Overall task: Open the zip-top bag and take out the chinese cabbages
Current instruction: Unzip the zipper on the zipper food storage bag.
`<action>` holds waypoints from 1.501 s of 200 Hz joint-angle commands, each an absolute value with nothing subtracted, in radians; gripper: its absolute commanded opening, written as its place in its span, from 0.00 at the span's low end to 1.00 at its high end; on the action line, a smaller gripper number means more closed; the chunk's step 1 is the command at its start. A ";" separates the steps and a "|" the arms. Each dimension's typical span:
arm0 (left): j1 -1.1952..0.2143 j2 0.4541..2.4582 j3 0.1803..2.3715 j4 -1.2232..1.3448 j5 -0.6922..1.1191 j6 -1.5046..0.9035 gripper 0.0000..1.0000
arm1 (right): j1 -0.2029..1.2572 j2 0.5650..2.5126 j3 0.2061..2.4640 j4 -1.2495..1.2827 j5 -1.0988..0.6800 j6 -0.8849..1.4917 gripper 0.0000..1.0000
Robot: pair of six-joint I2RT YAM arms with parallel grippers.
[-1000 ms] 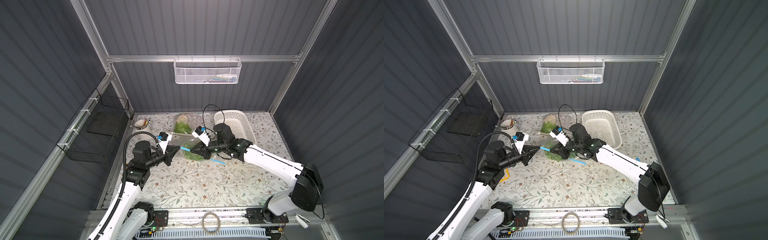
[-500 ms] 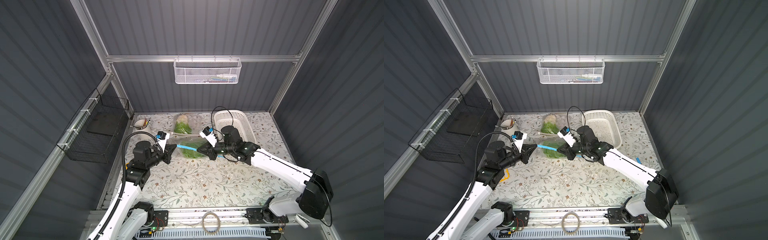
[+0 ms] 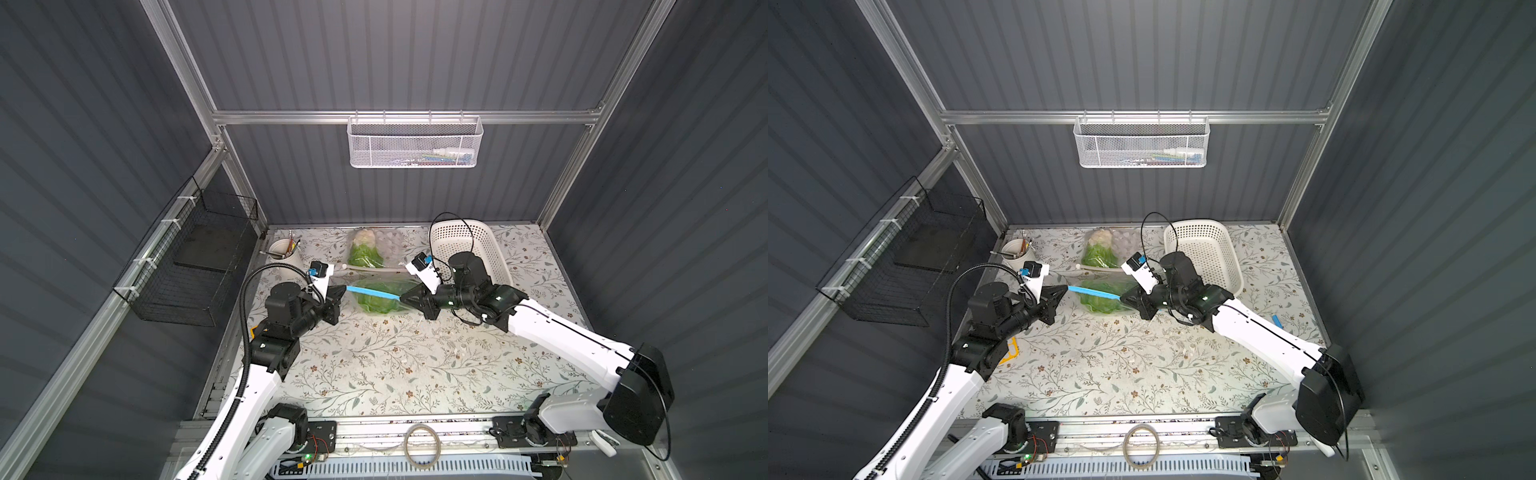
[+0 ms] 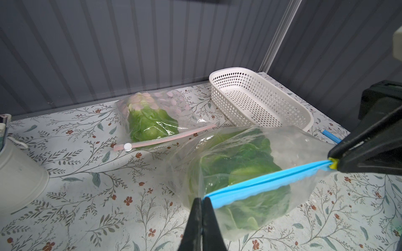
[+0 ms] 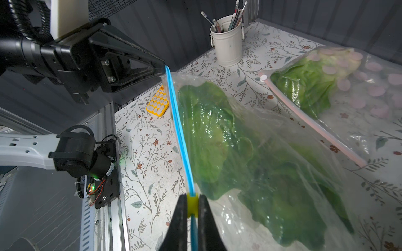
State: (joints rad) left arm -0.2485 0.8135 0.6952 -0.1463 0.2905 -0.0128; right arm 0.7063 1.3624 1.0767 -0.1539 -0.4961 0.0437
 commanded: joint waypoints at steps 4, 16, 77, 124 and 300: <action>-0.232 0.806 0.699 -0.161 0.148 -0.017 0.00 | 0.678 1.327 1.054 -0.230 -0.448 0.029 0.00; -0.232 0.804 0.699 -0.162 0.139 -0.019 0.00 | 0.674 1.322 1.050 -0.232 -0.446 0.028 0.00; -0.232 0.804 0.706 -0.185 0.006 -0.031 0.00 | 0.654 1.289 1.033 -0.261 -0.407 0.017 0.00; -0.231 0.803 0.707 -0.190 -0.037 -0.038 0.00 | 0.636 1.258 1.015 -0.274 -0.389 0.012 0.00; -0.230 0.714 0.696 -0.199 -0.146 -0.017 0.00 | 0.623 1.211 1.015 -0.444 -0.352 0.028 0.00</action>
